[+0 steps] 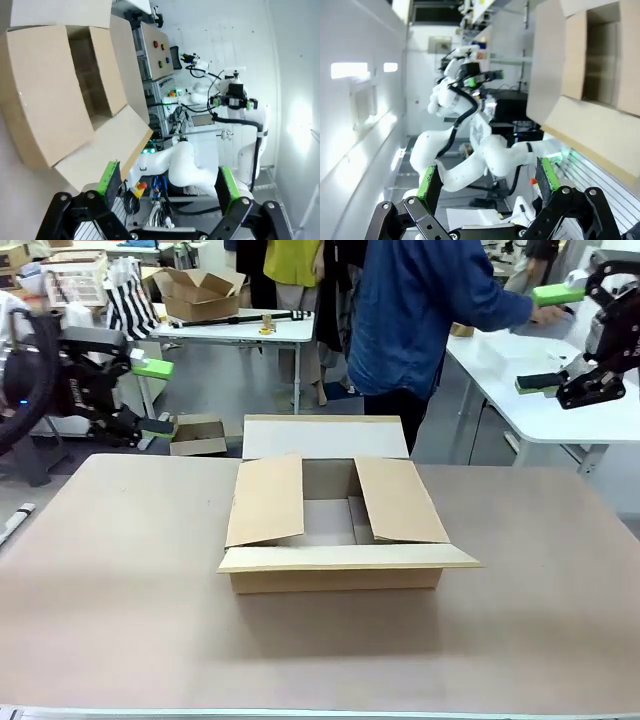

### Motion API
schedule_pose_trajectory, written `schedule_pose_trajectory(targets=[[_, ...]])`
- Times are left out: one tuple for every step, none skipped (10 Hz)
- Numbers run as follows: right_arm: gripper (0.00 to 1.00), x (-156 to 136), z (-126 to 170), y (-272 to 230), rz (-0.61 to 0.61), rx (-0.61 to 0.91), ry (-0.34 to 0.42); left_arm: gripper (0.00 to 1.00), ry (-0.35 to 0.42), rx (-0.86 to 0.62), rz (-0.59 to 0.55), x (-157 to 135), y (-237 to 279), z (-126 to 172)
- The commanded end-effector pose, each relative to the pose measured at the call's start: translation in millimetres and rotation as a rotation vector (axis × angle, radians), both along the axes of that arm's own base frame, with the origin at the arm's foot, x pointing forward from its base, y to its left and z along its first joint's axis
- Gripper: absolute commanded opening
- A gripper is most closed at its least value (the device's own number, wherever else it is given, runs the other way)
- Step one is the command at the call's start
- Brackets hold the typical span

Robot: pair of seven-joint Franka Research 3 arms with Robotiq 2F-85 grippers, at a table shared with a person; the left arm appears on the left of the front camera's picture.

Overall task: Pack the gift set into the box.
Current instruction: Place both hands on the side flaps of the Package Box and spread them outward.

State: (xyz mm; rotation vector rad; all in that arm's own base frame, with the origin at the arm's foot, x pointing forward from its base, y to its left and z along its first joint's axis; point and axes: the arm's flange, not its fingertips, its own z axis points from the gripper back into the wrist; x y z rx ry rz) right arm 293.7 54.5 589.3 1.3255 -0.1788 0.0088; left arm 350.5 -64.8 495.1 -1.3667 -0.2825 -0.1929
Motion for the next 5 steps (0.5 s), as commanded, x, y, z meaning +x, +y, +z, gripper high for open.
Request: schedule_pose_trajectory(targets=[[1.00, 0.4, 3.0, -11.8, -0.041, -0.080, -0.057, 1.00, -0.028, -0.036, -0.036, -2.2, 5.0, 4.0], [1.00, 0.4, 3.0, -11.8, -0.041, -0.080, -0.057, 1.00, -0.028, -0.036, -0.036, -2.2, 5.0, 4.0], [1.00, 0.4, 3.0, -11.8, -0.041, -0.080, -0.057, 1.00, -0.028, -0.036, -0.036, -2.2, 5.0, 4.0], [1.00, 0.4, 3.0, -11.8, -0.041, -0.080, -0.057, 1.00, -0.028, -0.036, -0.036, -2.2, 5.0, 4.0], [1.00, 0.4, 3.0, -11.8, -0.041, -0.080, -0.057, 1.00, -0.028, -0.036, -0.036, -2.2, 5.0, 4.0]])
